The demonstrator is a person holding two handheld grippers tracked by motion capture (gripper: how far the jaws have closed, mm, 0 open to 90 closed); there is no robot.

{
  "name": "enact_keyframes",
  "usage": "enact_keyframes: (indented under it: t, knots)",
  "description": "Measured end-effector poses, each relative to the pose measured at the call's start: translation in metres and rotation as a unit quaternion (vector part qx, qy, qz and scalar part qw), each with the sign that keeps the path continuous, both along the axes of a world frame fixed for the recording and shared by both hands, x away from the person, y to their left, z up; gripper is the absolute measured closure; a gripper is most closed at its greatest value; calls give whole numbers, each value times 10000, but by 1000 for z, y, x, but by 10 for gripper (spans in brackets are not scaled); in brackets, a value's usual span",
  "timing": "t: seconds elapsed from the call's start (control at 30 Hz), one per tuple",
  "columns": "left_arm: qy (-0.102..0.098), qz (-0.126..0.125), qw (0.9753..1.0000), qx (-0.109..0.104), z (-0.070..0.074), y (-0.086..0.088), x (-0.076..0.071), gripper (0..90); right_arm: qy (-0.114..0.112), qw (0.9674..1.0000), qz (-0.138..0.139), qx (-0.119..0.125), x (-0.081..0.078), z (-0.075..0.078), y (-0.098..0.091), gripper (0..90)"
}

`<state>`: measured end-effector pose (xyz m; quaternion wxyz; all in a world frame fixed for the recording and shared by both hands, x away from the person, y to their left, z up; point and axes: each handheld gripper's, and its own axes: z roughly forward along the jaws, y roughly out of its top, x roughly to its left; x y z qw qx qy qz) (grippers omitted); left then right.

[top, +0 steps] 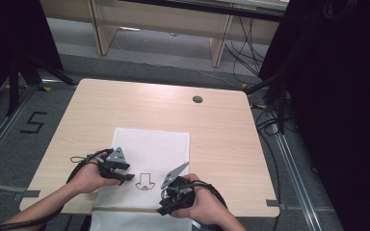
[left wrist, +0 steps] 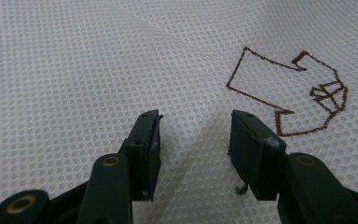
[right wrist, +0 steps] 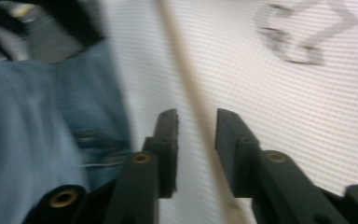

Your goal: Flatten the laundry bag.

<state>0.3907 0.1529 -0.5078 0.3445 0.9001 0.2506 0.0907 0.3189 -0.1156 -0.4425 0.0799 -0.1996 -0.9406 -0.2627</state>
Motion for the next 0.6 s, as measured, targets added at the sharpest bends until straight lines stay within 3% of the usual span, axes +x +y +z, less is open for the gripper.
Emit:
enact_keyframes:
  t: [0.1,0.2,0.33,0.47,0.6]
  knots:
    - [16,148,9999,-14,-1,-3,0,530,-220,9970,-575,-475,12,-7,-11,856]
    - [-40,153,9999,6,0,-4,1,534,-97,9929,-918,-744,23,-23,-20,900]
    - [-35,198,9998,-11,0,-5,2,539,-27,9894,-1041,-1008,31,-38,-25,900]
    - [0,222,9997,-49,-1,-6,3,539,-106,9874,-1140,-1095,34,-38,-25,900]
    - [-100,220,9997,-11,-1,-8,8,540,-139,9857,-1246,-1125,38,-38,-25,900]
